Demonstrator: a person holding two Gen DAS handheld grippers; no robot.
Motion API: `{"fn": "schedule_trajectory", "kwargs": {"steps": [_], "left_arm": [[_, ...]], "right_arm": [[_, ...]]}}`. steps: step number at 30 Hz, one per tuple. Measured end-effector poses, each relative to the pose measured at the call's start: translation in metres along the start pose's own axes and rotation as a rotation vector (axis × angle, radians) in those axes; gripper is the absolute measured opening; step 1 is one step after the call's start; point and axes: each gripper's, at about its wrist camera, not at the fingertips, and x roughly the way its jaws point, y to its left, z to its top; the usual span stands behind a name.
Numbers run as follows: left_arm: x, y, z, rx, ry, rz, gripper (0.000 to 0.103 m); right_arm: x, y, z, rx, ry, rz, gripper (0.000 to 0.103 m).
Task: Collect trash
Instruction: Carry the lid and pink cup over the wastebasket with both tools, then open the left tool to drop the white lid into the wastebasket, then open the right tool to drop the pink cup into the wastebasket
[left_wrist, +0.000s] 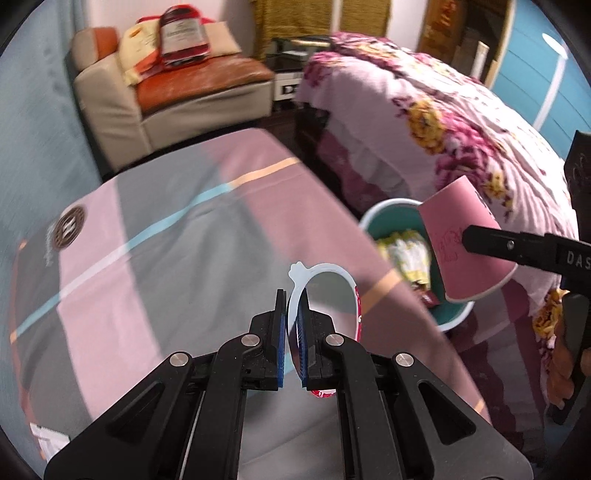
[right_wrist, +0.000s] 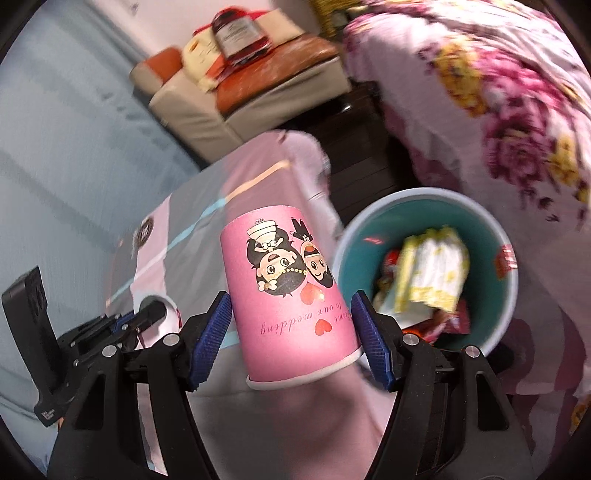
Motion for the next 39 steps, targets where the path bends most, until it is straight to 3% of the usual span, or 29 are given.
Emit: {"fn": "schedule_trajectory", "kwargs": {"steps": [14, 25, 28, 30, 33, 39], "left_arm": [[0.046, -0.099, 0.036, 0.144, 0.039, -0.091, 0.006], [0.073, -0.119, 0.047, 0.15, 0.077, -0.131, 0.009], [0.08, -0.117, 0.047, 0.138, 0.092, -0.133, 0.023], [0.081, -0.114, 0.046, 0.129, 0.087, -0.125, 0.061], [0.076, -0.109, 0.045, 0.114, 0.061, -0.109, 0.087], [0.071, -0.096, 0.042, 0.079, 0.07, -0.1, 0.094]], "right_arm": [[-0.035, -0.095, 0.006, 0.146, -0.058, -0.055, 0.064], [-0.027, -0.113, 0.013, 0.165, -0.042, -0.078, 0.064], [-0.023, -0.113, 0.014, 0.161, -0.036, -0.089, 0.064], [-0.022, -0.112, 0.015, 0.162, -0.033, -0.091, 0.064], [-0.019, -0.113, 0.015, 0.162, -0.028, -0.098, 0.064], [-0.015, -0.108, 0.016, 0.151, -0.02, -0.122, 0.064]]}}
